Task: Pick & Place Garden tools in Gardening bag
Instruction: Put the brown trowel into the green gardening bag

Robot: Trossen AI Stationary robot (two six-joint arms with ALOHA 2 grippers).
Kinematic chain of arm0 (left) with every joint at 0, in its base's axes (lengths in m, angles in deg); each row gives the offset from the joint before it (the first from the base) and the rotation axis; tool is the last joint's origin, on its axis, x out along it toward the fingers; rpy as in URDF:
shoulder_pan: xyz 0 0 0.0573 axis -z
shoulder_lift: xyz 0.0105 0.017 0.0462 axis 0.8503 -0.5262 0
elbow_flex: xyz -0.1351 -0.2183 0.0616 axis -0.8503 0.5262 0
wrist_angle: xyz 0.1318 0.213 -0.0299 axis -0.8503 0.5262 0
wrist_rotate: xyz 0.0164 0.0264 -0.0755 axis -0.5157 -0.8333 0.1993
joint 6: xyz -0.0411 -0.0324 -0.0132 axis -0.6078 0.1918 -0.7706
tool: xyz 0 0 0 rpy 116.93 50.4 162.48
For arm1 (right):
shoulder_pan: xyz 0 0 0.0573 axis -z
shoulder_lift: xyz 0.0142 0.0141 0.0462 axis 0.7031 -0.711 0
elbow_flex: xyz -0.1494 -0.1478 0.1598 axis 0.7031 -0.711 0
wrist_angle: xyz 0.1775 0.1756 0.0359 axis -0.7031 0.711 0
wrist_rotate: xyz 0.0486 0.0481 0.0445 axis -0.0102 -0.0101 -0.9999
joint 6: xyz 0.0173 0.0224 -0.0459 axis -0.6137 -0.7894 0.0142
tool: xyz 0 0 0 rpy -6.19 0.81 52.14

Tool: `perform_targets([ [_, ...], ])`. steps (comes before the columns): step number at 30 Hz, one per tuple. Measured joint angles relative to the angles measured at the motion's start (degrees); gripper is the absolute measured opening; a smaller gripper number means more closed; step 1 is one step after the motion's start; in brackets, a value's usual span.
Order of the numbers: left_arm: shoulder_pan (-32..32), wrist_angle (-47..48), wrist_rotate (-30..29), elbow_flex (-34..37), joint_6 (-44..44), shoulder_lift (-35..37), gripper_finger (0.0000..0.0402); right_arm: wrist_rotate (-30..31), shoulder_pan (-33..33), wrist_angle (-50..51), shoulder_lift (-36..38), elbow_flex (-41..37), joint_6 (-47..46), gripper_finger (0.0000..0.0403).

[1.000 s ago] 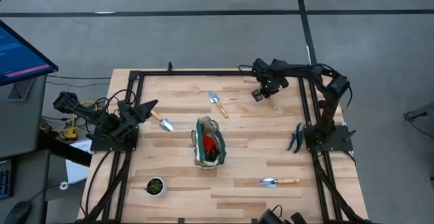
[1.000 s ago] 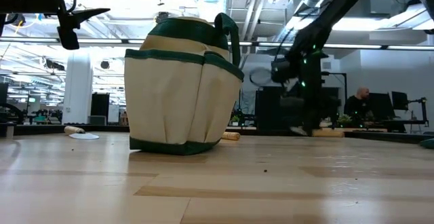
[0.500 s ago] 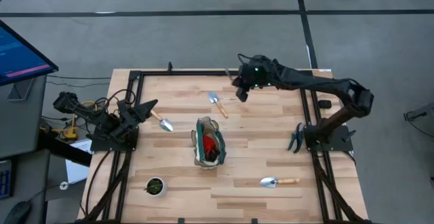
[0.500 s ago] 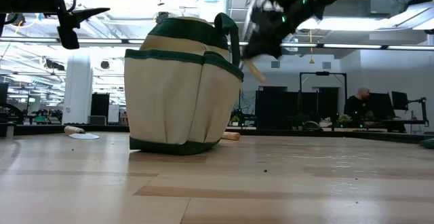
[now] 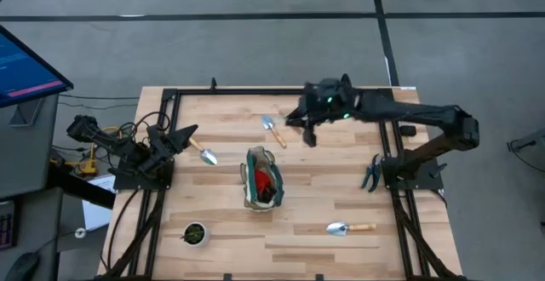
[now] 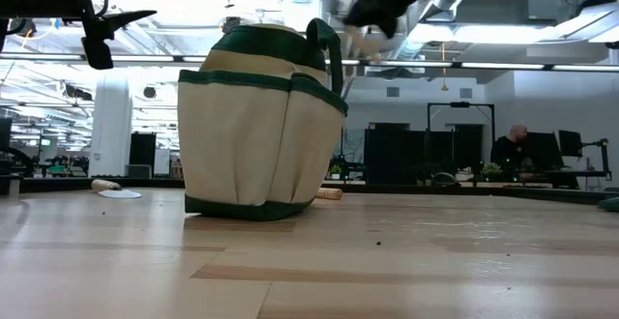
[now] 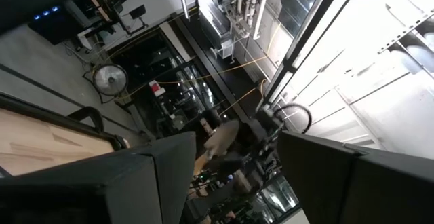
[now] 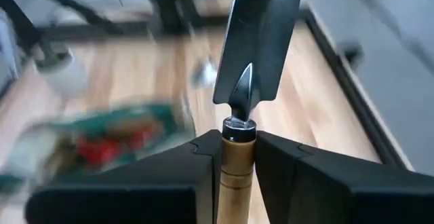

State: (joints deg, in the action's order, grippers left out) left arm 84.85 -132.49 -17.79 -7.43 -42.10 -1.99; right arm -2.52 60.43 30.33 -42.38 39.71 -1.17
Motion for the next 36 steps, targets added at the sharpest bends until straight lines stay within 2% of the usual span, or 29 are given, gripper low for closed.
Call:
perform_targets([
  [2,0.0,0.0,0.0,0.0,0.0,0.0,0.02,0.3,0.4,10.7,1.5,3.0,-0.7,0.0053],
  [4,0.0,-0.1,0.2,0.0,-0.2,0.0,0.02,-1.1,-0.1,16.5,2.1,5.0,-4.0,0.0053],
  [10,0.0,-1.0,1.6,0.0,-5.6,0.0,0.02,-21.9,-0.9,30.1,1.7,6.2,-19.0,0.0053],
  [13,0.0,-1.1,2.4,-0.1,-5.6,0.0,0.02,-24.5,-2.2,31.9,0.0,6.1,-23.6,0.0053],
  [18,0.0,-1.4,2.4,-0.5,-2.2,0.0,0.02,-40.7,-3.1,24.9,-4.6,6.2,-30.0,0.0053],
  [22,0.0,-1.4,2.3,-0.5,-1.3,0.0,0.02,-49.3,-3.3,21.1,-10.1,6.2,-34.6,0.0053],
  [26,0.0,-1.4,2.3,-0.5,-1.3,0.0,0.02,-51.0,-2.6,22.0,-15.4,6.1,-35.2,0.0053],
  [29,0.0,-1.4,2.3,-0.6,-1.2,0.0,0.02,-54.5,-1.3,21.4,-18.9,6.2,-36.1,0.0053],
  [36,0.0,-1.5,2.3,-0.6,-1.4,0.0,0.02,-54.6,4.1,19.5,-23.0,6.1,-37.9,0.0053],
])
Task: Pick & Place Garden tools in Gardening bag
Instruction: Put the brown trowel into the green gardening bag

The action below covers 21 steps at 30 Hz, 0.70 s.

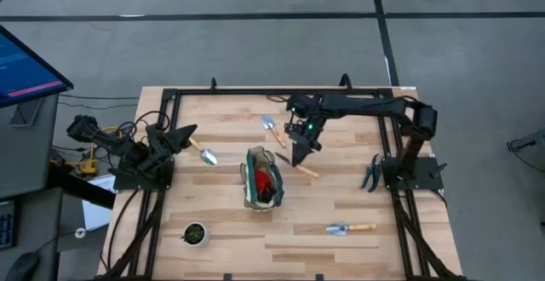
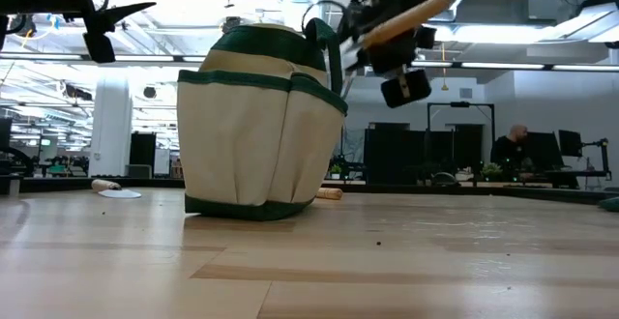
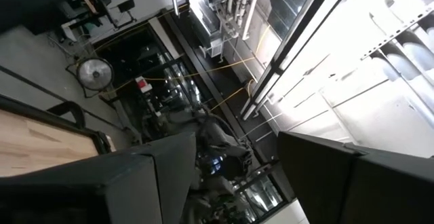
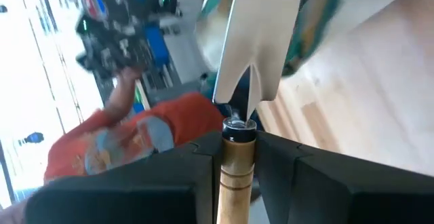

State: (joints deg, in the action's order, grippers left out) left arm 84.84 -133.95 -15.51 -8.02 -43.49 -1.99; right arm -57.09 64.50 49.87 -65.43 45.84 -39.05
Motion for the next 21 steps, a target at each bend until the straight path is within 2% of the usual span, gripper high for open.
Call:
perform_targets([
  [6,0.0,-0.1,0.0,0.0,0.0,0.0,0.02,0.5,3.7,-8.2,0.4,0.0,-7.6,0.0053],
  [12,0.0,-1.2,1.2,-1.3,-0.3,-0.4,0.02,0.4,2.7,-9.1,0.7,0.0,-10.8,0.0053],
  [16,0.0,-1.2,5.1,-6.5,6.4,-3.8,0.02,-0.7,1.1,-8.9,2.4,0.0,-11.1,0.0053],
  [21,-0.5,-0.9,8.4,-15.9,17.5,-14.3,0.0201,-0.9,-0.1,-10.1,4.3,0.0,-13.2,0.0053],
])
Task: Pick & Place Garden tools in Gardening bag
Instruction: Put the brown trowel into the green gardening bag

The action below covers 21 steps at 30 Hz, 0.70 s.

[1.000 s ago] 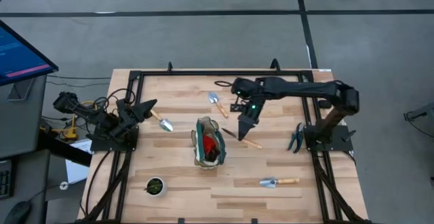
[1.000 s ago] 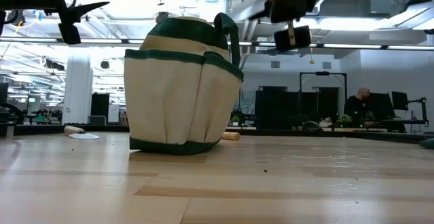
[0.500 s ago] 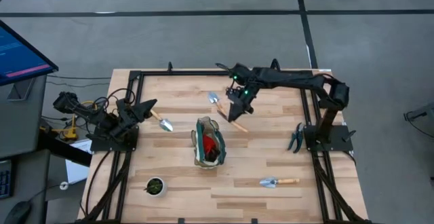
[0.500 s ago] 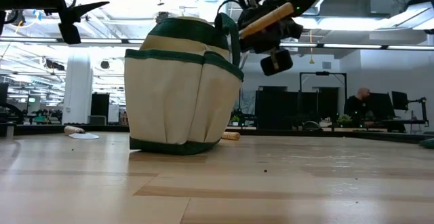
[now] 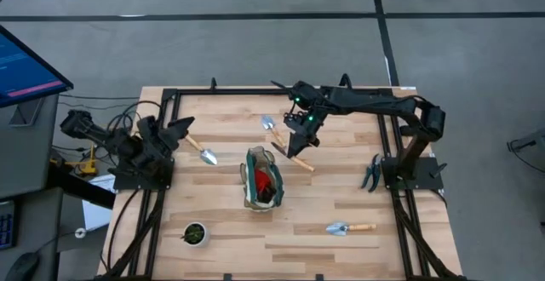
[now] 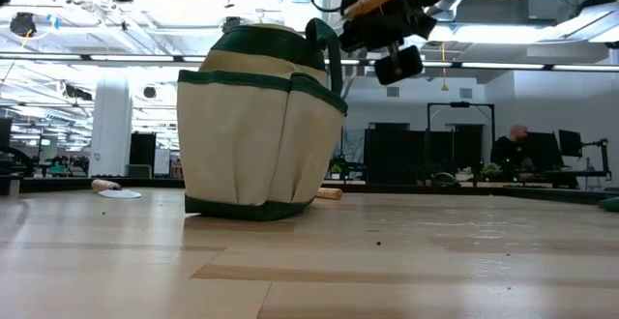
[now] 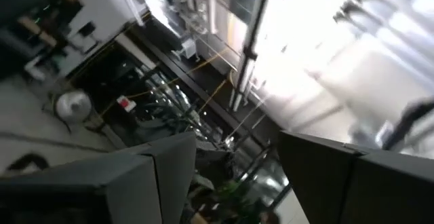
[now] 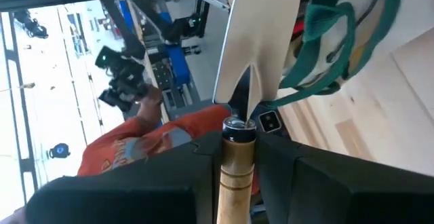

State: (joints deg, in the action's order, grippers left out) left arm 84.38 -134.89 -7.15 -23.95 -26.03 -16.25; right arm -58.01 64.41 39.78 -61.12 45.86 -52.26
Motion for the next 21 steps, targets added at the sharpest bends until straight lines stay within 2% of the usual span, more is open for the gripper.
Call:
perform_targets([
  [3,-2.3,2.9,4.9,-5.2,0.2,-6.7,0.0209,-0.1,-0.6,-2.0,0.4,0.0,-1.9,0.0053],
  [5,-4.7,7.2,9.5,-8.3,-2.7,-11.0,0.0216,-0.1,-0.8,-2.7,0.8,-0.1,-3.0,0.0053],
  [12,-18.0,24.0,31.4,-16.0,-14.7,-24.1,0.0225,-1.2,-3.2,-5.5,1.9,0.0,-4.3,0.0053],
  [16,-24.3,25.6,43.3,-19.0,-14.4,-29.6,0.0225,-1.1,-4.8,-5.5,2.1,0.0,-4.3,0.0053],
  [21,-29.2,27.6,57.1,-22.6,-11.2,-35.0,0.0226,-1.1,-6.4,-5.5,1.9,0.0,-4.0,0.0053],
])
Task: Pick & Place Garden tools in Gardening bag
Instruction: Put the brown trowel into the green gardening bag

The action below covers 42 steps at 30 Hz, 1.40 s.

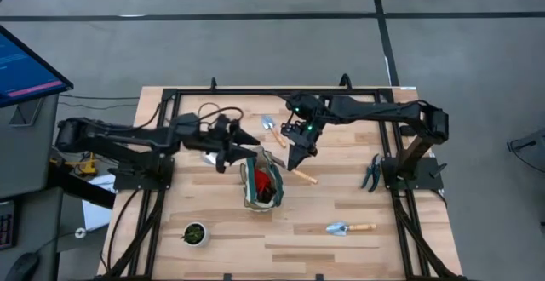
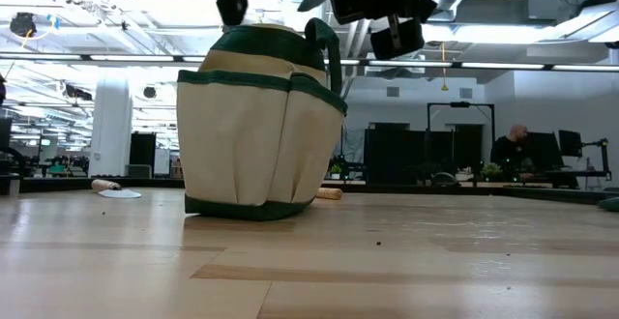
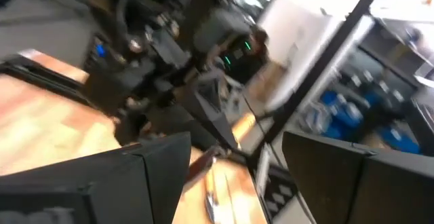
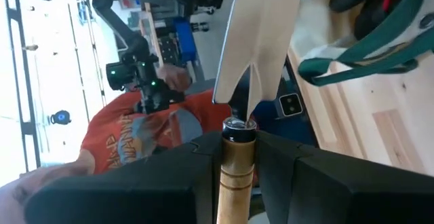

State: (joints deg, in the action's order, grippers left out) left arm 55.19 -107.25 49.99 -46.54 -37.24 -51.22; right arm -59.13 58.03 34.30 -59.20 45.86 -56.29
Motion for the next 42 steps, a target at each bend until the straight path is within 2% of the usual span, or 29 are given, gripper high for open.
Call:
perform_targets([
  [4,-1.6,3.2,7.9,-1.9,1.1,-3.4,0.0226,0.0,-0.3,0.0,0.0,0.0,0.3,0.0053],
  [9,-1.4,3.9,12.2,-3.5,4.6,-6.3,0.0226,0.2,-0.3,0.0,0.0,0.0,0.5,0.0053],
  [16,-2.0,4.4,12.4,-4.7,8.4,-8.7,0.0227,0.2,-0.3,-0.1,0.0,0.0,0.9,0.0053],
  [30,-3.8,3.9,14.1,-4.8,8.5,-11.9,0.0227,0.7,-0.9,-1.2,-0.5,-0.1,0.6,0.0053],
  [42,-6.6,4.5,13.2,-4.6,8.1,-6.5,0.0227,1.2,-2.4,-2.0,-0.3,0.0,1.2,0.0052],
])
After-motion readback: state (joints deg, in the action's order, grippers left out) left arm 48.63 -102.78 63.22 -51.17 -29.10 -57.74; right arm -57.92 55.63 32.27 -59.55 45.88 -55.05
